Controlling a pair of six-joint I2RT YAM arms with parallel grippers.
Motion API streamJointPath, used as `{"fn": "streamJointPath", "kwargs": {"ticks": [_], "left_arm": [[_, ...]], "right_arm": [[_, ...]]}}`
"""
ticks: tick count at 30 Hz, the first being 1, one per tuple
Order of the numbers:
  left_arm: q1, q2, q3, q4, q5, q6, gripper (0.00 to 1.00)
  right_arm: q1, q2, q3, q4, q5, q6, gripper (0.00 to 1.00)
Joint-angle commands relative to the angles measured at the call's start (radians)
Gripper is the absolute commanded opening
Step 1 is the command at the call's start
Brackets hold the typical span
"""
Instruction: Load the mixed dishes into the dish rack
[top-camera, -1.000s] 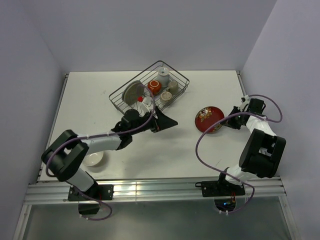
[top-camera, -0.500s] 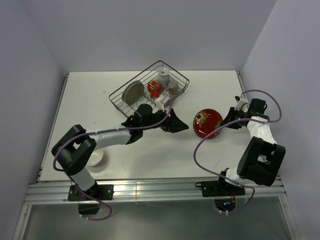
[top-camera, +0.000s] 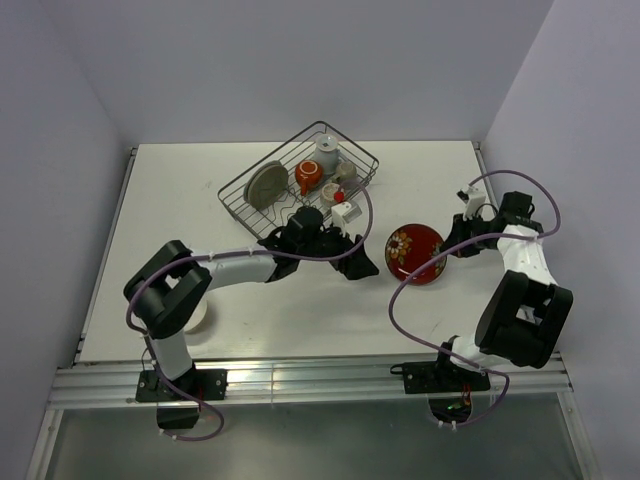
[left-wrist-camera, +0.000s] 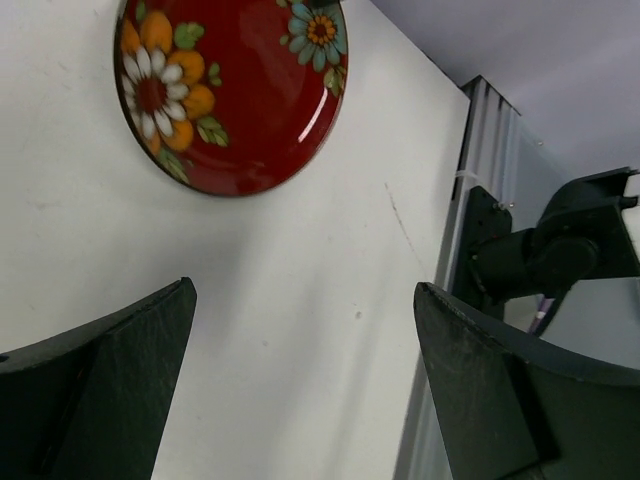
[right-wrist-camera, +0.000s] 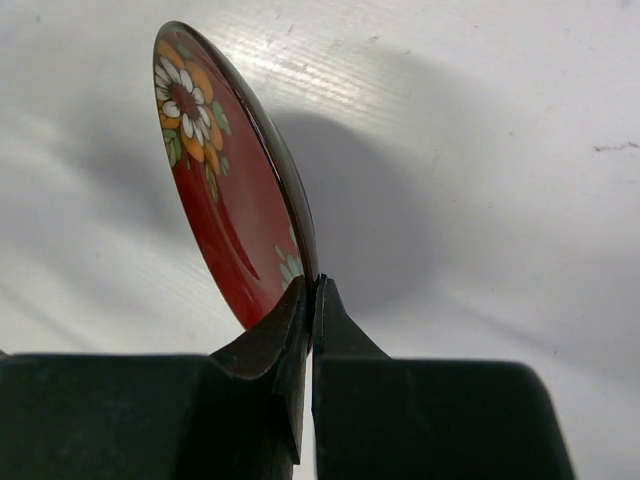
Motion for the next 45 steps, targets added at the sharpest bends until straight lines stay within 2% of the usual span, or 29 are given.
{"fn": "streamJointPath", "kwargs": {"ticks": [1,7,12,23,26,27,29,32,35,36,37,38,43,45], "left_arm": [[-0.003,0.035,0.081,-0.030,0.023,0.120,0.97],[-0.003,0.107,0.136,-0.050,-0.015,0.123,0.95],[-0.003,0.146,0.138,-0.029,-0.058,0.102,0.89],[-0.003,0.167,0.115,-0.015,-0.145,0.080,0.84],[-0.003,0.169,0.110,-0.001,-0.136,0.074,0.77],[-0.002,0.170,0.112,0.004,-0.124,0.066,0.69],[-0.003,0.175,0.115,0.022,-0.083,0.059,0.60],[-0.003,0.169,0.098,0.053,-0.047,0.039,0.34],[-0.002,0.146,0.077,0.092,-0.024,0.023,0.22],[0.000,0.141,0.061,0.102,-0.021,0.019,0.09],[-0.002,0.126,0.052,0.111,-0.017,0.016,0.03],[-0.002,0.118,0.032,0.135,-0.008,0.011,0.00],[0.009,0.058,-0.048,0.235,0.008,-0.073,0.00],[0.011,0.034,-0.088,0.257,-0.001,-0.096,0.00]], "right_arm": [[0.020,-0.008,0.063,-0.061,-0.091,-0.139,0.00],[0.076,-0.034,0.060,-0.112,-0.124,-0.231,0.00],[0.129,-0.060,0.035,-0.113,-0.157,-0.231,0.00],[0.233,-0.123,0.007,-0.116,-0.178,-0.218,0.00],[0.242,-0.127,0.007,-0.116,-0.180,-0.208,0.00],[0.248,-0.127,0.007,-0.112,-0.180,-0.204,0.00],[0.253,-0.129,0.004,-0.092,-0.178,-0.182,0.00],[0.261,-0.123,0.007,-0.077,-0.180,-0.158,0.00],[0.265,-0.115,0.007,-0.069,-0.181,-0.147,0.00],[0.265,-0.114,0.007,-0.069,-0.186,-0.144,0.00],[0.267,-0.112,0.009,-0.070,-0.189,-0.142,0.00],[0.267,-0.111,0.009,-0.070,-0.195,-0.139,0.00],[0.267,-0.085,0.018,-0.078,-0.210,-0.113,0.00],[0.267,-0.078,0.017,-0.080,-0.218,-0.103,0.07]]}}
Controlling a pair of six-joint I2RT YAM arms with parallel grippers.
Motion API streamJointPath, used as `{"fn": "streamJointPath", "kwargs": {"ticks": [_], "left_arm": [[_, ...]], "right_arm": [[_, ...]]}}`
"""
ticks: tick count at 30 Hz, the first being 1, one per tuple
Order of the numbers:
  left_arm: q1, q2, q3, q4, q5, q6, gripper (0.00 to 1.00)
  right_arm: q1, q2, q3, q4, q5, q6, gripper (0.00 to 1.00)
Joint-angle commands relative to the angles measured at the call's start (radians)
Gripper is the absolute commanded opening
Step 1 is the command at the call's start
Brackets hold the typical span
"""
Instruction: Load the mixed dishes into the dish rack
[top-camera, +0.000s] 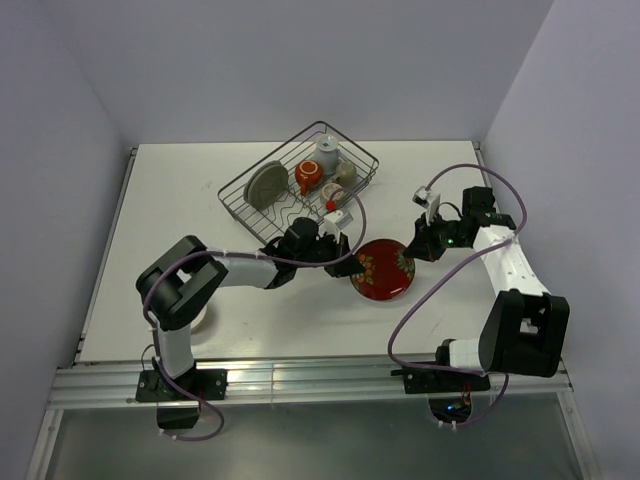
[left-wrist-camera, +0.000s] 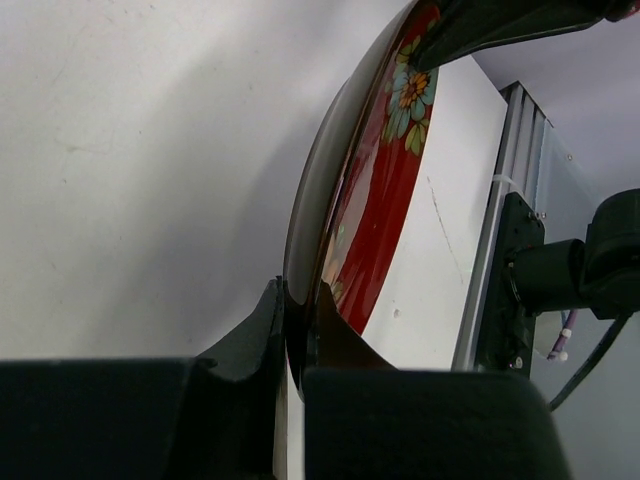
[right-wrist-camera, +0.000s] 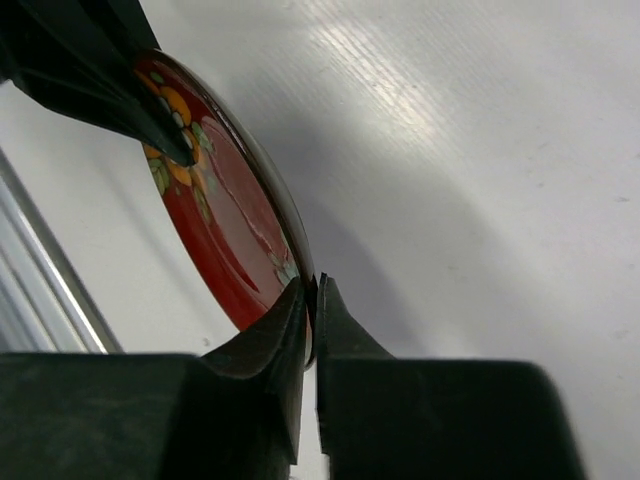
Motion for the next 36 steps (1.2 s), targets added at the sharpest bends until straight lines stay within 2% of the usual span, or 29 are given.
{"fn": "streamJointPath", "kwargs": {"ticks": [1,5,7,10,16,21,24,29,32,36], "left_arm": [[-0.007,-0.102,-0.045,0.119,0.011,-0.046,0.00],[-0.007,-0.174,-0.082,0.071,-0.033,-0.028,0.00],[-0.007,-0.213,-0.091,0.039,-0.050,-0.015,0.00],[-0.004,-0.259,-0.104,0.010,-0.059,0.005,0.00],[0.005,-0.341,-0.081,-0.151,-0.092,0.063,0.00],[0.051,-0.418,-0.050,-0.326,-0.112,0.134,0.00],[0.100,-0.484,-0.027,-0.413,-0.122,0.163,0.00],[0.198,-0.558,0.105,-0.564,-0.147,0.224,0.00],[0.264,-0.547,0.197,-0.656,-0.158,0.255,0.00],[0.343,-0.483,0.300,-0.742,-0.203,0.304,0.00]], "right_arm": [[-0.003,0.004,0.018,0.020,-0.076,0.085,0.14],[-0.003,-0.001,0.024,0.012,-0.096,0.099,0.29],[-0.003,-0.012,0.038,0.003,-0.105,0.104,0.43],[-0.003,-0.031,0.071,-0.014,-0.117,0.111,0.55],[-0.019,-0.070,0.177,-0.101,-0.206,0.071,0.59],[-0.035,-0.119,0.211,-0.095,-0.315,0.090,0.59],[-0.035,-0.145,0.162,0.000,-0.333,0.154,0.59],[-0.036,-0.170,0.036,0.184,-0.329,0.324,0.59],[-0.036,-0.189,-0.051,0.317,-0.320,0.410,0.59],[-0.035,-0.191,-0.112,0.377,-0.275,0.423,0.59]]}}
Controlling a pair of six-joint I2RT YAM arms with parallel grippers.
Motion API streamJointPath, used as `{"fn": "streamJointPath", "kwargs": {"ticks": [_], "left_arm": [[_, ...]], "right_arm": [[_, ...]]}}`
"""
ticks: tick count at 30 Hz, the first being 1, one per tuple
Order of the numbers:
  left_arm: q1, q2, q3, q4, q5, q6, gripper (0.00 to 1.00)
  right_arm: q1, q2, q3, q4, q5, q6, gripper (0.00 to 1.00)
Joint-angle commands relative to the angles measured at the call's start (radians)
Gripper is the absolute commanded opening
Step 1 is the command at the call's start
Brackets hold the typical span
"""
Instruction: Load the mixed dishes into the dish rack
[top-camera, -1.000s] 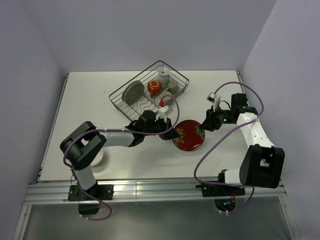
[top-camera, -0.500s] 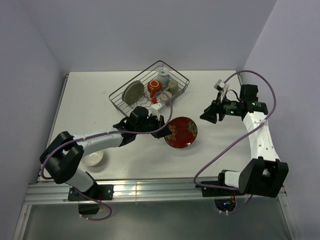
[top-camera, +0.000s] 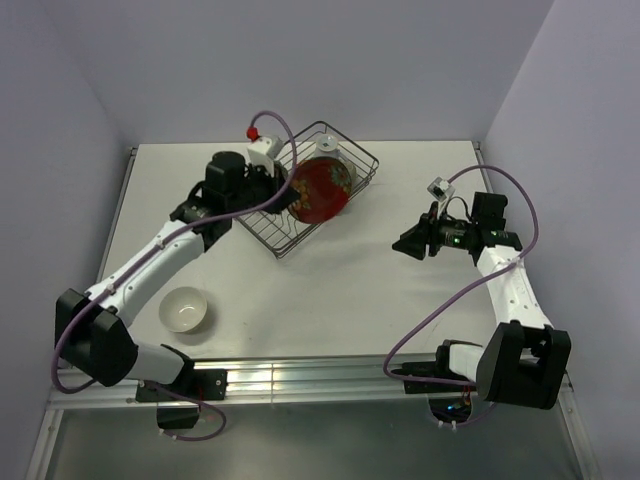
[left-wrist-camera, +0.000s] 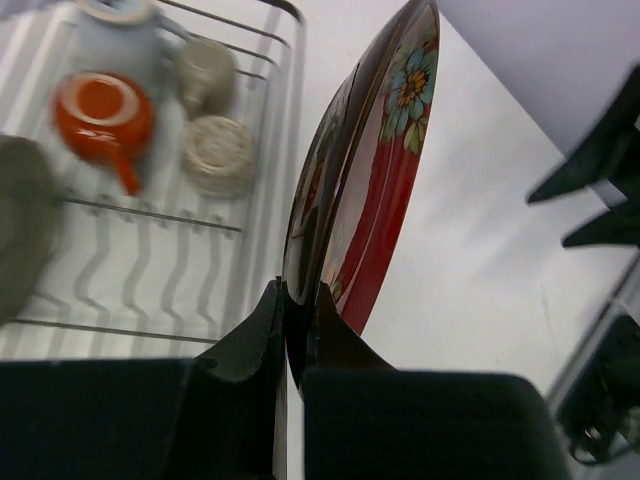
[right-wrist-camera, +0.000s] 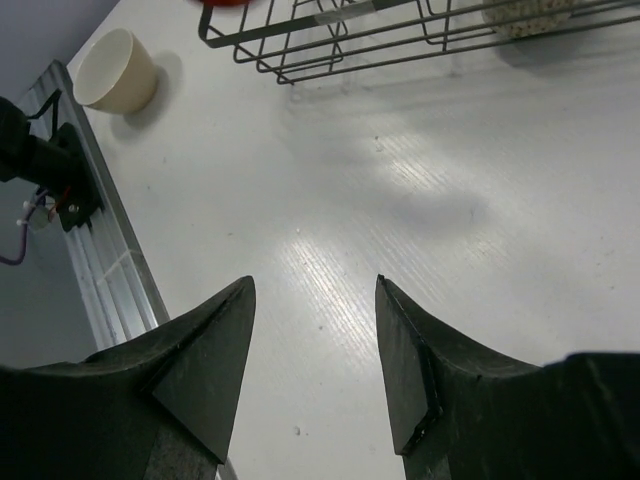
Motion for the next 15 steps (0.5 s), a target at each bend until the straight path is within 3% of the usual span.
{"fn": "streamJointPath", "kwargs": {"ticks": [1,10,15], "left_arm": [[0.070,0.030,0.139,-0.062,-0.082,0.074,0.00],[0.115,0.243,0.392,-0.211,-0.360,0.246,0.00],[0.119,0.298,0.418,-0.205,-0.460,0.349,0.00]], "right_arm": [[-0.006,-0.030,-0.029,0.149,0.021,0.069,0.59],[-0.006,-0.002,-0.074,0.189,0.053,0.065,0.59],[-0.007,0.011,-0.074,0.186,0.057,0.056,0.59]]}}
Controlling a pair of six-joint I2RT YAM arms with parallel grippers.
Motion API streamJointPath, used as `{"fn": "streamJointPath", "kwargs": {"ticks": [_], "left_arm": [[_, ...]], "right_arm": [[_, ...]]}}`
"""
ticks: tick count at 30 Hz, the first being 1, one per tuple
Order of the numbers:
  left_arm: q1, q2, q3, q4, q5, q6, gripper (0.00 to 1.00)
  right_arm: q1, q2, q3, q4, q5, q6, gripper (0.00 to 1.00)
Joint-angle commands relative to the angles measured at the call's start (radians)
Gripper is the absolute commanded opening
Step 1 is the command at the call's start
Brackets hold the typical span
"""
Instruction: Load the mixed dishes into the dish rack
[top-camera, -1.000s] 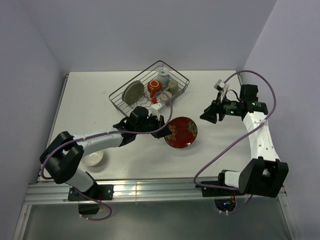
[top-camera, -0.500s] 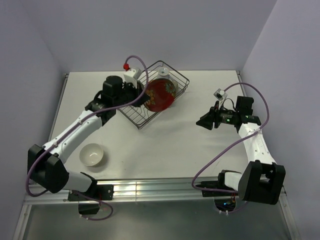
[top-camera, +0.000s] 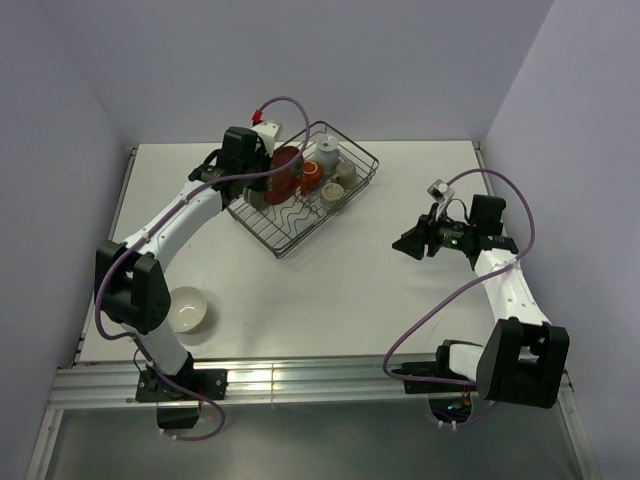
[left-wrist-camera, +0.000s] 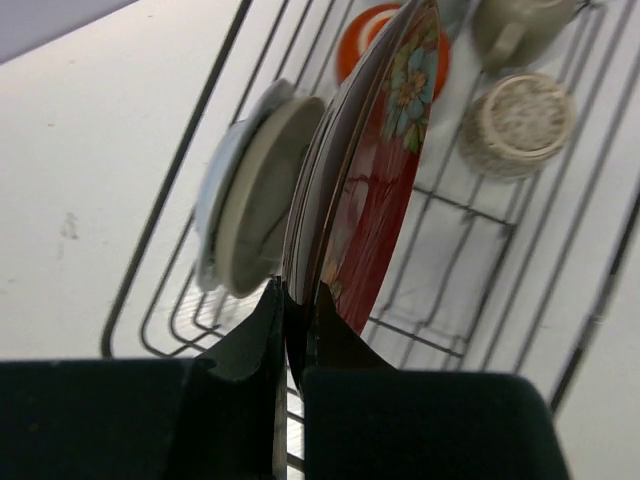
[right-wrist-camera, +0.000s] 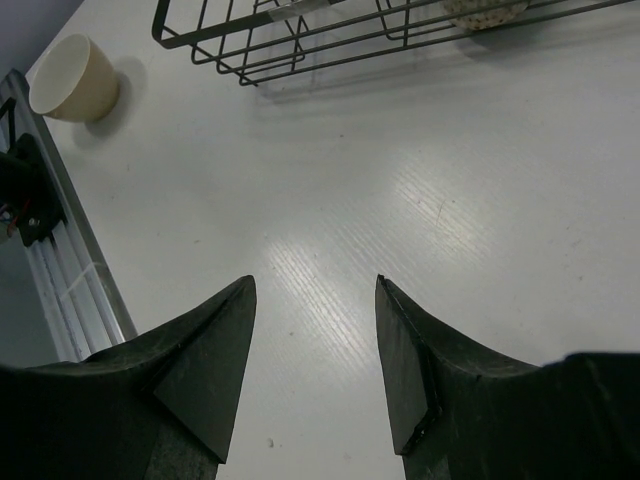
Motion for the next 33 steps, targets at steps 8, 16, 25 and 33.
{"fn": "streamJointPath", "kwargs": {"ticks": [8,16,25,33], "left_arm": [[0.015,0.028,0.089,0.088,-0.122,0.174,0.00],[0.031,0.060,0.107,0.114,-0.120,0.218,0.00],[0.040,0.084,0.110,0.131,-0.111,0.264,0.00],[0.040,0.087,0.037,0.158,-0.065,0.304,0.00]], "right_arm": [[-0.006,0.025,0.002,0.035,0.007,-0.010,0.58],[-0.006,0.032,0.002,0.035,0.010,-0.011,0.58],[-0.007,0.045,0.005,0.031,0.010,-0.015,0.58],[-0.006,0.051,0.008,0.029,0.010,-0.019,0.58]]}}
